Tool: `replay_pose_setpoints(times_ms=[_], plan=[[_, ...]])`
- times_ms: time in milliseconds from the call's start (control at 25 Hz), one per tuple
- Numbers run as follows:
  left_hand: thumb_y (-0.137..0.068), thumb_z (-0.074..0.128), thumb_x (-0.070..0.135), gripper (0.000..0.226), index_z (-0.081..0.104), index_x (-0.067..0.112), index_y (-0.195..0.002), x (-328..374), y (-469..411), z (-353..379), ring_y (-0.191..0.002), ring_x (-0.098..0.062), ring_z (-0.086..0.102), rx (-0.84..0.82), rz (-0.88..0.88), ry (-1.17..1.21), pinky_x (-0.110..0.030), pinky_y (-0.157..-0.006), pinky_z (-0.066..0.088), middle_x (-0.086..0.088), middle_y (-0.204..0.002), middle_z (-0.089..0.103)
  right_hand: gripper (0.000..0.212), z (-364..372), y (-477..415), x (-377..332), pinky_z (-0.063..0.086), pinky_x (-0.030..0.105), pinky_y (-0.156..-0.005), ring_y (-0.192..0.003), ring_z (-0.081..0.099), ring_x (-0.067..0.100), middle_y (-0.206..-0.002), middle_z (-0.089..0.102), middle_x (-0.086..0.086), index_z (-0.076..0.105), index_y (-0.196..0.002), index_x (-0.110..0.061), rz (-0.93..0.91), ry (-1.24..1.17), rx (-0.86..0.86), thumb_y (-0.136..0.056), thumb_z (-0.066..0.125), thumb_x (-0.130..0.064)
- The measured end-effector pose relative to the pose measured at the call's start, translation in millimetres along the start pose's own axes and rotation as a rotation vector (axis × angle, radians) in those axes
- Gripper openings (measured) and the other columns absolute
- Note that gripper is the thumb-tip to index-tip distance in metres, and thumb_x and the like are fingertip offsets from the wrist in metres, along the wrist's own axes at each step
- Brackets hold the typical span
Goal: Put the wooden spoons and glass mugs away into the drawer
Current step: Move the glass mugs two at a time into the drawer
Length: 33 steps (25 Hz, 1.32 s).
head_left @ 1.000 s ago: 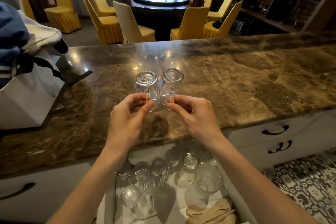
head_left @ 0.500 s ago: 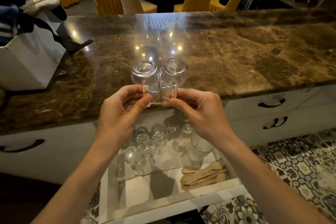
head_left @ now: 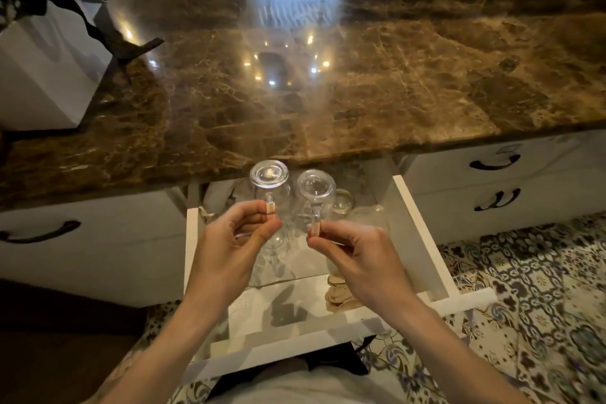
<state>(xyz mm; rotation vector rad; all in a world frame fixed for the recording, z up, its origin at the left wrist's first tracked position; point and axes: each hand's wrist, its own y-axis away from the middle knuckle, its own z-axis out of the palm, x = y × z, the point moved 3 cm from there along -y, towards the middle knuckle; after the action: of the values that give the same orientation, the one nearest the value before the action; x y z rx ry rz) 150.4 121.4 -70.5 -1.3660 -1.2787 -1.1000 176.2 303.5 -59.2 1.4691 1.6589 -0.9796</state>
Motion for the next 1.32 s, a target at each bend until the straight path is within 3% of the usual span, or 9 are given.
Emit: replay_pose_setpoints(times_ms=[200, 360, 520, 640, 760, 960, 1160, 1320], plan=[[-0.076, 0.074, 0.02, 0.018, 0.066, 0.026, -0.091, -34, 3, 8, -0.077, -0.005, 0.065, -0.039, -0.146, -0.078, -0.024, -0.074, 0.055, 0.009, -0.08, 0.071, 0.004, 16, 13, 30, 0.051, 0.018, -0.069, -0.073, 0.064, -0.001, -0.077, 0.071, -0.009, 0.074, -0.085, -0.015, 0.126, 0.077, -0.079, -0.084, 0.07, -0.017], [-0.077, 0.074, 0.017, 0.016, 0.067, 0.022, -0.091, -53, 5, 14, -0.079, -0.013, 0.066, -0.099, -0.216, -0.14, -0.033, -0.078, 0.056, 0.003, -0.082, 0.07, 0.006, 19, 13, 50, 0.055, 0.03, -0.073, -0.071, 0.067, 0.003, -0.077, 0.071, -0.008, 0.072, -0.081, -0.015, 0.258, 0.113, -0.11, -0.085, 0.068, -0.016], [-0.077, 0.075, 0.018, 0.014, 0.067, 0.021, -0.089, -71, 6, 22, -0.076, -0.014, 0.065, -0.166, -0.271, -0.174, -0.03, -0.073, 0.055, 0.005, -0.078, 0.069, 0.009, 23, 3, 62, 0.055, 0.032, -0.075, -0.075, 0.067, 0.011, -0.082, 0.072, -0.002, 0.072, -0.085, -0.014, 0.376, 0.207, -0.132, -0.086, 0.068, -0.022], [-0.078, 0.075, 0.017, 0.013, 0.066, 0.02, -0.087, -82, 4, 29, -0.075, -0.015, 0.066, -0.211, -0.314, -0.184, -0.026, -0.065, 0.052, 0.005, -0.075, 0.068, 0.011, 27, -2, 71, 0.051, 0.023, -0.067, -0.078, 0.065, 0.012, -0.087, 0.071, -0.001, 0.071, -0.088, -0.014, 0.451, 0.316, -0.12, -0.087, 0.067, -0.024], [-0.077, 0.075, 0.014, 0.014, 0.066, 0.018, -0.088, -92, 5, 33, -0.076, -0.014, 0.066, -0.232, -0.348, -0.193, -0.027, -0.073, 0.055, 0.002, -0.076, 0.068, 0.013, 36, -3, 77, 0.043, 0.022, -0.065, -0.078, 0.063, 0.013, -0.089, 0.07, 0.001, 0.07, -0.089, -0.012, 0.5, 0.378, -0.113, -0.089, 0.065, -0.024], [-0.075, 0.077, 0.012, 0.016, 0.067, 0.02, -0.085, -104, 6, 41, -0.072, -0.005, 0.066, -0.274, -0.356, -0.237, -0.016, -0.07, 0.052, 0.003, -0.074, 0.07, 0.018, 43, -7, 87, 0.039, 0.024, -0.067, -0.091, 0.064, 0.023, -0.097, 0.069, 0.008, 0.069, -0.092, -0.008, 0.584, 0.45, -0.13, -0.092, 0.059, -0.023], [-0.076, 0.075, 0.007, 0.019, 0.065, 0.022, -0.083, -113, 9, 46, -0.075, -0.012, 0.066, -0.267, -0.393, -0.225, -0.023, -0.071, 0.054, 0.0, -0.076, 0.07, 0.016, 45, -12, 97, 0.039, 0.025, -0.066, -0.088, 0.063, 0.022, -0.095, 0.068, 0.008, 0.068, -0.09, -0.008, 0.633, 0.456, -0.152, -0.091, 0.058, -0.02], [-0.075, 0.075, 0.002, 0.023, 0.066, 0.023, -0.079, -118, 11, 49, -0.068, -0.002, 0.063, -0.255, -0.401, -0.192, -0.008, -0.061, 0.046, 0.0, -0.075, 0.069, 0.016, 50, -15, 103, 0.044, 0.028, -0.068, -0.089, 0.064, 0.022, -0.094, 0.068, 0.008, 0.067, -0.088, -0.007, 0.648, 0.448, -0.173, -0.092, 0.056, -0.018]])
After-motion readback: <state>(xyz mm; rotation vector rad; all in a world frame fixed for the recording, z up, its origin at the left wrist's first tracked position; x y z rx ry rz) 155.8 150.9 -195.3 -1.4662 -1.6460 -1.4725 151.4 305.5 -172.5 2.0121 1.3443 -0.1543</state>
